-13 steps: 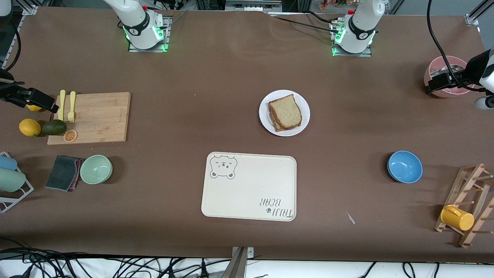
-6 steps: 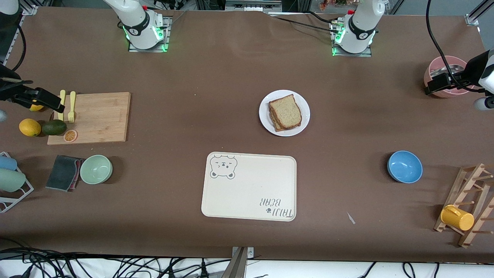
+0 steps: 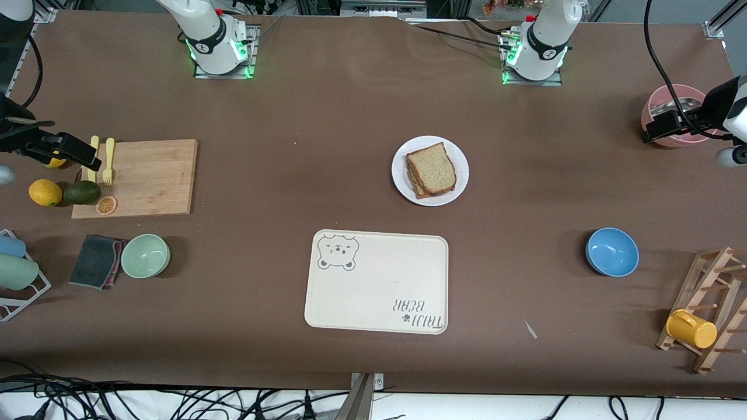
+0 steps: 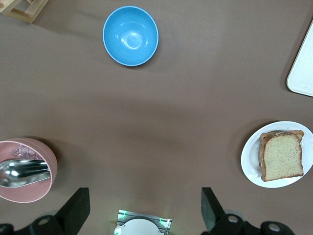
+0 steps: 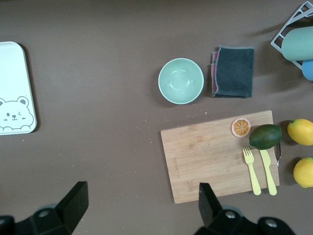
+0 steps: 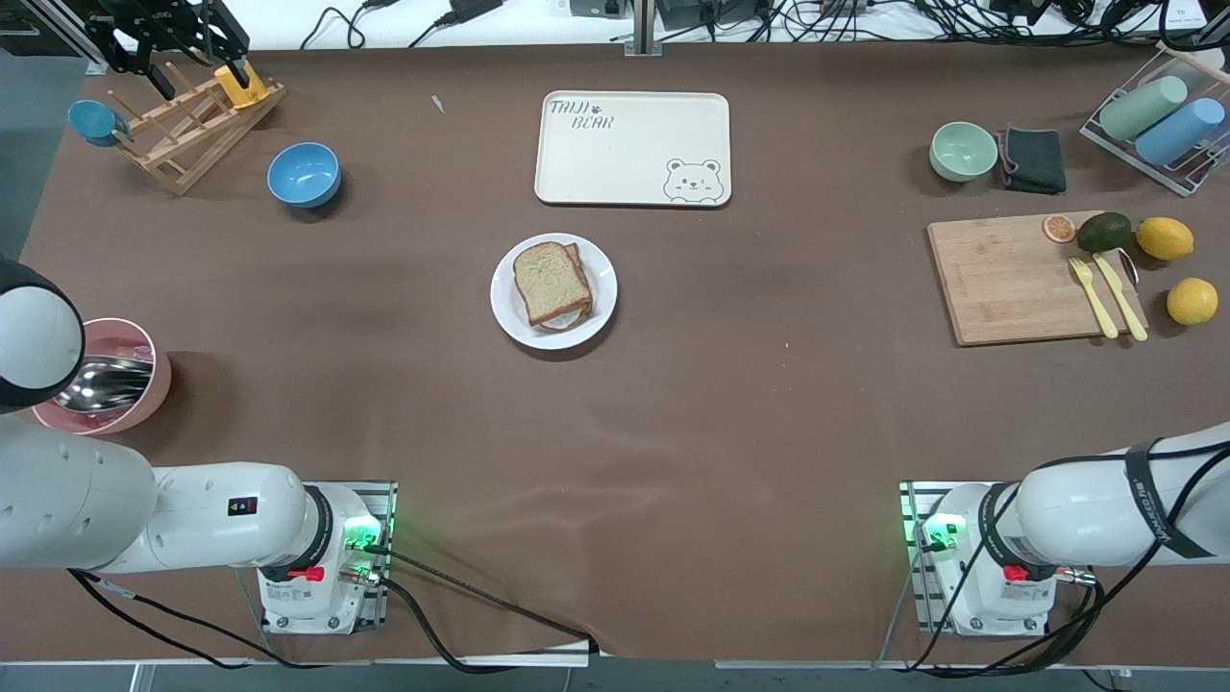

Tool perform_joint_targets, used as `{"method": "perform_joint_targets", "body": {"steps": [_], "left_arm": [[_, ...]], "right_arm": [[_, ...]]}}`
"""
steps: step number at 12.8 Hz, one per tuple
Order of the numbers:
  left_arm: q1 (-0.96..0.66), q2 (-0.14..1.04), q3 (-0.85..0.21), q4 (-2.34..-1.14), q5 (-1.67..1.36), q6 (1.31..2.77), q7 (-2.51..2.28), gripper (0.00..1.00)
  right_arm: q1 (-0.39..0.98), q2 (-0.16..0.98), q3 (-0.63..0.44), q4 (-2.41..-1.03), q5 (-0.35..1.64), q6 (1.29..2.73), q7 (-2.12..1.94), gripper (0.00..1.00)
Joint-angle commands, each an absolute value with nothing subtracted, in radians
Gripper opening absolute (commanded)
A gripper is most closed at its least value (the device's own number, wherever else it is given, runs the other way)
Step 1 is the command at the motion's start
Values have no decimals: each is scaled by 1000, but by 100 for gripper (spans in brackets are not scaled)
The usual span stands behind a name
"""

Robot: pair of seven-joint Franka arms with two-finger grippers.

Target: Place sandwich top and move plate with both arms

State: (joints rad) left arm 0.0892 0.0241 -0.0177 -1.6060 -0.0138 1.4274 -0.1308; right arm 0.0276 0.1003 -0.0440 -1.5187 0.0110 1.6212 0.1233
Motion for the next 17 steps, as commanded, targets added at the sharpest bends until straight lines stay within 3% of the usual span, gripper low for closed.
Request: {"method": "perform_joint_targets", "body": {"steps": [1,9,17], "left_arm": [[90,17,-17,-1620,-38,1437,-127,100],[91,31,-17,-1628,-47,1454,-129,100],[95,141,-15,-1617,-51,1482,-127,100]], "right_arm": [[17,103,-51,-1499,25,1614,118,100],[21,103,-46,-1482,21,1612,121,100],[20,103,-48,-1482,21,1612,120,100]]}}
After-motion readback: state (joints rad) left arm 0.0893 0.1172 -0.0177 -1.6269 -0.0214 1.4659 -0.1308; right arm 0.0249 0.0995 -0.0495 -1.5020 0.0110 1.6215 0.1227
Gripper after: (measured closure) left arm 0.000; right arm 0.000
